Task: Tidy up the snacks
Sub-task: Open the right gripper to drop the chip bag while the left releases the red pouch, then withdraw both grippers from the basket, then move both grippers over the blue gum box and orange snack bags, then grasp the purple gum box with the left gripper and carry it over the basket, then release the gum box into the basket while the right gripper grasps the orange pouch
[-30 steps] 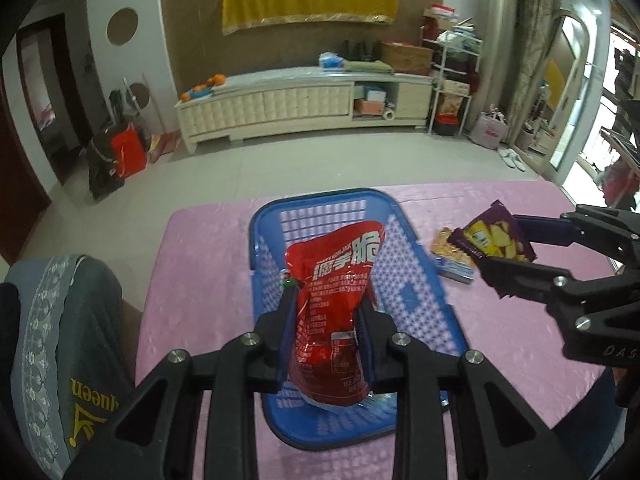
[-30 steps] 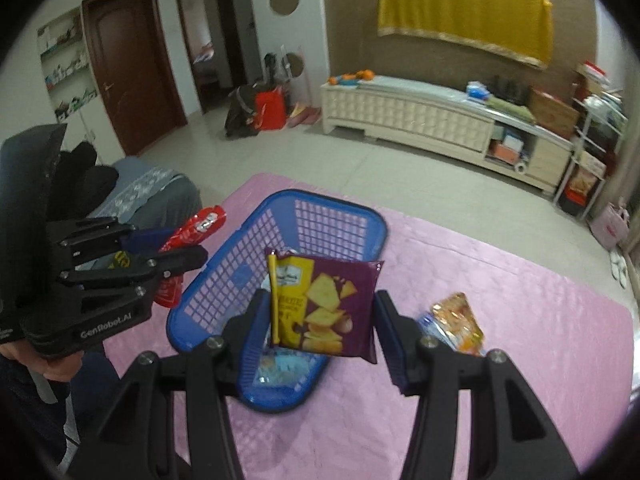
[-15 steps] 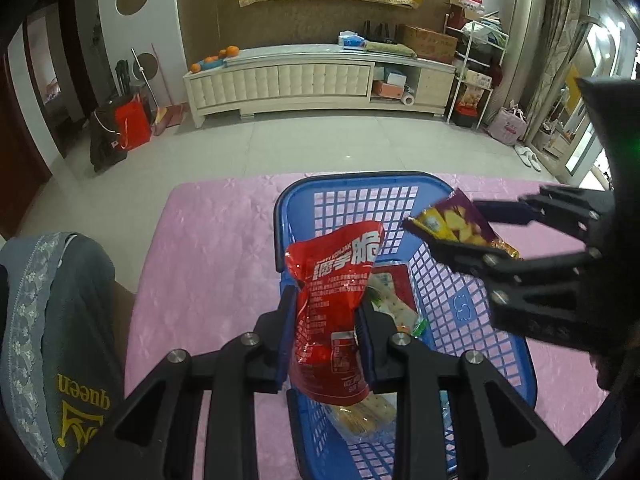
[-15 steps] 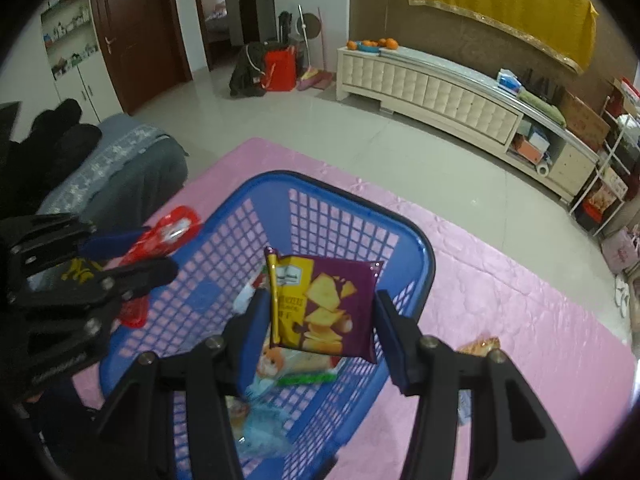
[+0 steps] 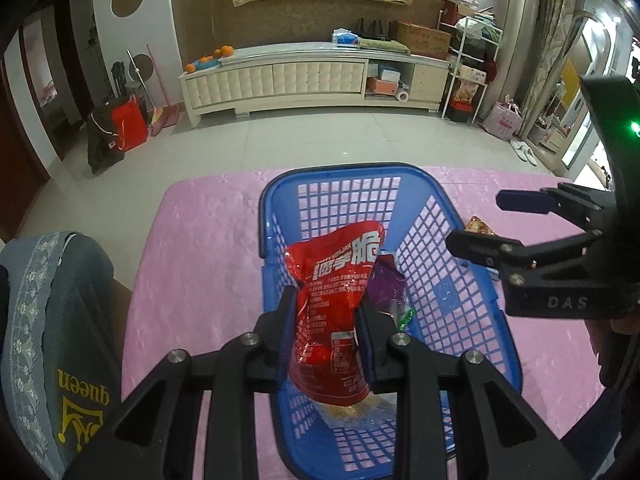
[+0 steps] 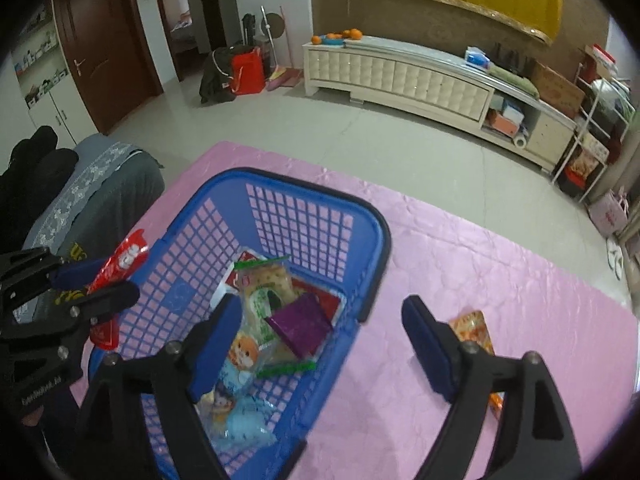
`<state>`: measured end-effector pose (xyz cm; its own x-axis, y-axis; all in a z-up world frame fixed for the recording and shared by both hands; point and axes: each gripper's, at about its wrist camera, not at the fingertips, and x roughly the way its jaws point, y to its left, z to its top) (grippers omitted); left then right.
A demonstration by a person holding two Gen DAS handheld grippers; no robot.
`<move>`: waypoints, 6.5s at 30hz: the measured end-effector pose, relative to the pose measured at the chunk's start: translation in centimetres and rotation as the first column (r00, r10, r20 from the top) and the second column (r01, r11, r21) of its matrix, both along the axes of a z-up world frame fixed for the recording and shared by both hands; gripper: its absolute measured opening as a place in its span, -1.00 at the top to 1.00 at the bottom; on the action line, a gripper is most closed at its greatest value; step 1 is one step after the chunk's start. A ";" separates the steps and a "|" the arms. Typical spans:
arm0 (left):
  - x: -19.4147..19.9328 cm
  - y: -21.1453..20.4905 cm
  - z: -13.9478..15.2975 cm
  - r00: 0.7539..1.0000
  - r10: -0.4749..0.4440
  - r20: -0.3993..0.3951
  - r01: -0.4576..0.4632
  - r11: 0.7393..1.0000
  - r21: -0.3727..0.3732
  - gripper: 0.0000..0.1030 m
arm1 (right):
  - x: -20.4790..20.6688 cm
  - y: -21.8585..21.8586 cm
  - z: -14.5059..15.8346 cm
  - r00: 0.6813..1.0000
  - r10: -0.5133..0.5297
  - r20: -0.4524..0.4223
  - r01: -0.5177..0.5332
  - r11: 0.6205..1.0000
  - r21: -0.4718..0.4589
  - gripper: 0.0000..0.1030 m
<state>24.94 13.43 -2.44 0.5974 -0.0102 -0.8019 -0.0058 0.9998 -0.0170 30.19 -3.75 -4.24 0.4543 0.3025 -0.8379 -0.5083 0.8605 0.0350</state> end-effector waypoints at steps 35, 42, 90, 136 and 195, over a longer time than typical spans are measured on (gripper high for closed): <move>5.0 -5.1 -2.8 0.998 -0.060 -0.022 0.061 0.997 0.046 -0.42 | 0.1 -7.1 -2.8 0.989 -0.122 -0.082 0.131 0.986 0.108 -0.68; 1.9 -7.1 0.2 0.996 -0.088 0.020 0.087 0.995 0.044 -0.50 | -2.4 -9.6 0.5 0.989 -0.141 -0.044 0.146 0.978 0.147 -0.68; 14.8 -23.5 -12.1 0.950 0.031 -0.309 -0.053 0.997 -0.063 -0.52 | 6.1 -27.2 -9.3 0.962 -0.259 -0.083 0.268 0.955 0.126 -0.68; 9.5 -19.2 -4.4 0.997 -0.050 -0.059 0.048 0.998 -0.041 0.58 | 8.5 -19.1 -11.8 0.960 -0.151 -0.236 0.181 0.977 0.113 -0.68; 2.4 0.3 -2.5 0.978 0.197 -0.063 -0.202 0.976 -0.079 -0.16 | 1.6 -9.4 -8.0 0.992 0.002 -0.128 -0.006 0.999 -0.033 0.51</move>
<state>27.33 13.72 -4.97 0.5498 0.0356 -0.8345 -0.2080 0.9734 -0.0955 31.79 -13.15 -12.22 0.3420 0.2745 -0.8987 -0.5047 0.8604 0.0707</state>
